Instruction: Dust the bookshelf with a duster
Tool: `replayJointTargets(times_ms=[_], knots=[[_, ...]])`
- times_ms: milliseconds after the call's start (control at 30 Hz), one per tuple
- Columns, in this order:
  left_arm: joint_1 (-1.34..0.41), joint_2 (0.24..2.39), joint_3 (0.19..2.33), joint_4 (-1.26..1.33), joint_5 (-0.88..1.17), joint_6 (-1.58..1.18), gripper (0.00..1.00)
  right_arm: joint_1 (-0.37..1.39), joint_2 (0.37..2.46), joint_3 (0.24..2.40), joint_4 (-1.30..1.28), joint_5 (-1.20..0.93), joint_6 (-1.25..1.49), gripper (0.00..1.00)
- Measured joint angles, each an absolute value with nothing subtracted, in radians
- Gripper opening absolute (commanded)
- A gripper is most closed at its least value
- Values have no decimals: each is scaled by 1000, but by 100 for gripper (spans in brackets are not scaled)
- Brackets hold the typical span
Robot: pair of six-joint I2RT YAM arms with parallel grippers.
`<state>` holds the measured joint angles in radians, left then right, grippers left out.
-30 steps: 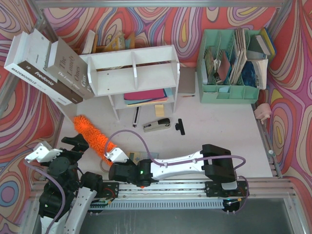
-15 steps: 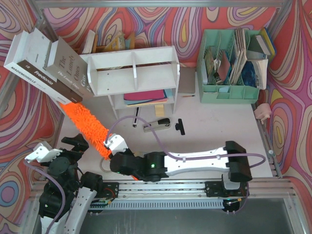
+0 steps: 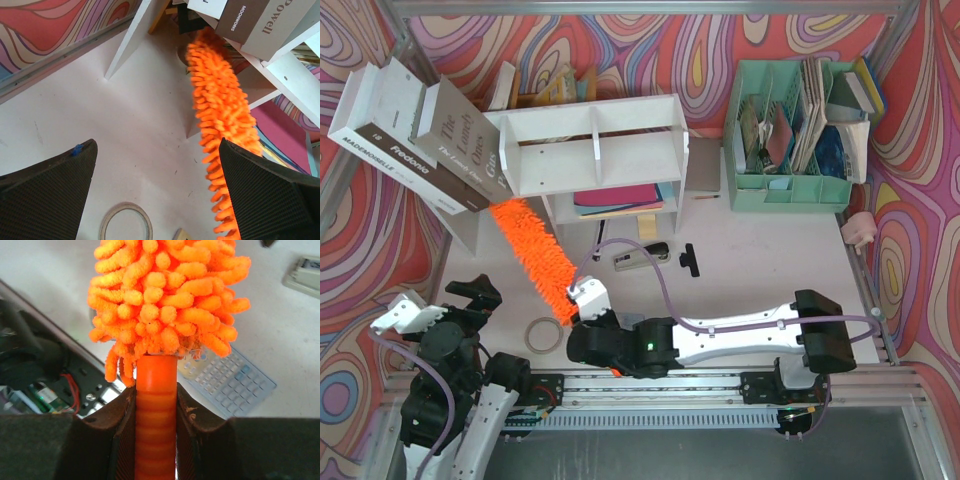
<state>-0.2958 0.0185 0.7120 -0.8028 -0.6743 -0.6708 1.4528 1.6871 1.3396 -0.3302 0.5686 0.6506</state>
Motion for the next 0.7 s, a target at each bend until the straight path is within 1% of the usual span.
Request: replayJointTargets(times_ms=[167, 300, 533, 700], knots=[[-293, 19, 712, -802, -674, -671, 98, 1452, 1629, 1261, -335, 636, 730, 0], [-292, 19, 712, -802, -673, -671, 98, 1452, 1613, 1269, -296, 624, 721, 0], [-290, 19, 712, -802, -669, -671, 98, 1483, 1775, 1467, -234, 536, 594, 0], [-288, 19, 712, -802, -665, -670, 98, 1506, 1808, 1474, -220, 560, 572, 0]])
